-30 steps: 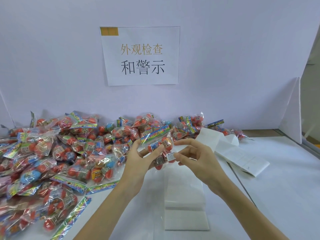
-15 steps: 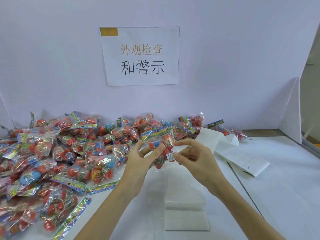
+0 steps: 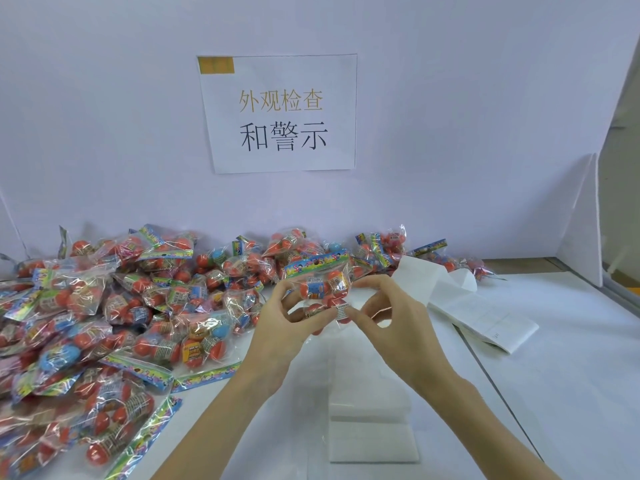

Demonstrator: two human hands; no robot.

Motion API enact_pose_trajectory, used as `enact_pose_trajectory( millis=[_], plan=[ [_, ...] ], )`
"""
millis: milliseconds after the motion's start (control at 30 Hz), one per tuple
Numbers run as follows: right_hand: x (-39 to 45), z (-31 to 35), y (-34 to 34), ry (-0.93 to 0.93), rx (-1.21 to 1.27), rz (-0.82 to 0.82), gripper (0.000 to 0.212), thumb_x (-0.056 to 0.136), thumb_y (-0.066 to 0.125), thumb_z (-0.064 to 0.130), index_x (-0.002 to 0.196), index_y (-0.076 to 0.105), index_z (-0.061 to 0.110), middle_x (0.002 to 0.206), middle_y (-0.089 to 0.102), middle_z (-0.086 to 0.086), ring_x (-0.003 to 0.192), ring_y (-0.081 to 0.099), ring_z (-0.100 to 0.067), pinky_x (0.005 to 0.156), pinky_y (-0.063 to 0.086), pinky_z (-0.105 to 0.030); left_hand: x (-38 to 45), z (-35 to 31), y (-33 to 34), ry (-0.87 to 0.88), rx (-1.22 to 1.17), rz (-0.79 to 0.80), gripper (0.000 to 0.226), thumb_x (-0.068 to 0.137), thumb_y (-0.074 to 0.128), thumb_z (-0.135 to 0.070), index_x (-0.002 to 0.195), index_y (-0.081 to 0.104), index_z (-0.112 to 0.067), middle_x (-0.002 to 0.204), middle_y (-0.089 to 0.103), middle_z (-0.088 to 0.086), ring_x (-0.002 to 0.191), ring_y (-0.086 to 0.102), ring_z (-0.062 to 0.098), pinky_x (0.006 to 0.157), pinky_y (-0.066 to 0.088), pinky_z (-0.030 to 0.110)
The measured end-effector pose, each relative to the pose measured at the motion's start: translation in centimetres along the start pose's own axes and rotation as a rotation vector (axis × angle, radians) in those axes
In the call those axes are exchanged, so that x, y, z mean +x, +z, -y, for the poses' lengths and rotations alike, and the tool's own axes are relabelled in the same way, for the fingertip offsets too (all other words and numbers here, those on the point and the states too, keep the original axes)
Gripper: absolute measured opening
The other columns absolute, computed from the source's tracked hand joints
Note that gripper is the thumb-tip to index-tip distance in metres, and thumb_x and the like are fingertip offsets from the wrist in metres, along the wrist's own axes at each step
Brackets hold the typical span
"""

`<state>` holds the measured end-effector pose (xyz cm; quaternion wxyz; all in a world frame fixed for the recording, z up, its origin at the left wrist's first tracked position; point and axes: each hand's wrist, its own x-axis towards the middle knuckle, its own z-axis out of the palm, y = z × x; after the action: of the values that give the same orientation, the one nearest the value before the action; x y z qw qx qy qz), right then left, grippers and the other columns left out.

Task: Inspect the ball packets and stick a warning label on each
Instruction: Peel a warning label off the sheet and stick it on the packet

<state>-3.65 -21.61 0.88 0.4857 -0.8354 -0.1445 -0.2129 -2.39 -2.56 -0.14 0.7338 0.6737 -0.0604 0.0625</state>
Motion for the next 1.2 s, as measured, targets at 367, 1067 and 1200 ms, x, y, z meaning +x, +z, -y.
enact_pose_trajectory(
  millis=[367,1067,1200],
  plan=[
    [0.5,0.0,-1.1,0.559,0.865,0.388,0.027,0.097,0.068,0.013,0.121,0.074,0.002,0.119,0.075,-0.021,0.102,0.072,-0.023,0.090,0.059,-0.026,-0.1,-0.1,-0.3,-0.009,-0.102,0.155,0.056,0.070,0.092,-0.022,0.118,0.070,-0.040,0.116,0.078,0.001,0.099,0.074,0.020,0.076,0.058,0.027],
    [2.4,-1.2,-10.5,-0.012,1.857,0.629,0.094,0.093,0.074,0.034,0.165,0.013,0.039,0.149,0.049,-0.016,0.118,0.060,-0.028,0.095,0.047,-0.033,0.4,-0.7,-0.5,-0.001,0.036,-0.027,0.034,0.089,0.068,-0.042,0.114,0.071,-0.018,0.106,0.076,0.002,0.097,0.073,0.022,0.073,0.061,0.030],
    [2.2,-2.3,-8.4,0.150,1.774,0.681,0.059,0.106,0.058,0.025,0.161,0.037,0.017,0.132,0.061,-0.017,0.101,0.063,-0.026,0.088,0.053,-0.035,0.8,0.6,-2.2,0.274,0.691,-0.220,0.016,0.094,0.075,-0.018,0.109,0.070,-0.021,0.116,0.068,0.002,0.101,0.062,0.006,0.080,0.047,0.018]
  ],
)
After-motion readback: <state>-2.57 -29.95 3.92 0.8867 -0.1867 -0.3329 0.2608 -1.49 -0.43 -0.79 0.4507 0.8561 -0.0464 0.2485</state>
